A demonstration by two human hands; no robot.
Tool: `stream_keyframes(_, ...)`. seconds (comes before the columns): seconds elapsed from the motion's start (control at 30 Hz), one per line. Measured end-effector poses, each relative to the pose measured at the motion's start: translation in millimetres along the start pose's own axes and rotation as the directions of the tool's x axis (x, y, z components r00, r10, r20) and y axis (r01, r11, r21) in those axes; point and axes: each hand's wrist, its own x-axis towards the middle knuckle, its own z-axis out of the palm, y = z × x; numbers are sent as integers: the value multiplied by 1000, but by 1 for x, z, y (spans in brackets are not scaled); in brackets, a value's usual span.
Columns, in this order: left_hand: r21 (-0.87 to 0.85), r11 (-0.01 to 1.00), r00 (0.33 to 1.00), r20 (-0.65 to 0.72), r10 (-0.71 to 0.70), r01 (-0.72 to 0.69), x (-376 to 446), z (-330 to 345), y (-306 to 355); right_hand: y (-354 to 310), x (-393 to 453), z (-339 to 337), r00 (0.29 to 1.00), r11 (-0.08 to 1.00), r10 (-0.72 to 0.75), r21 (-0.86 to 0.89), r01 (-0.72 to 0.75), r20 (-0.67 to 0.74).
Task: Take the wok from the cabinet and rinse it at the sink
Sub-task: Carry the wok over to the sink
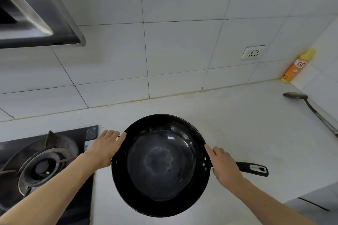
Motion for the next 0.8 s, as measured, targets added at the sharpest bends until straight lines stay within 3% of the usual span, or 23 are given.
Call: stream_keyframes(0.8,6,999,998,57,36,-37,-19,1,-15,-5,8,-7,998,990,-70,-121,69,-1)
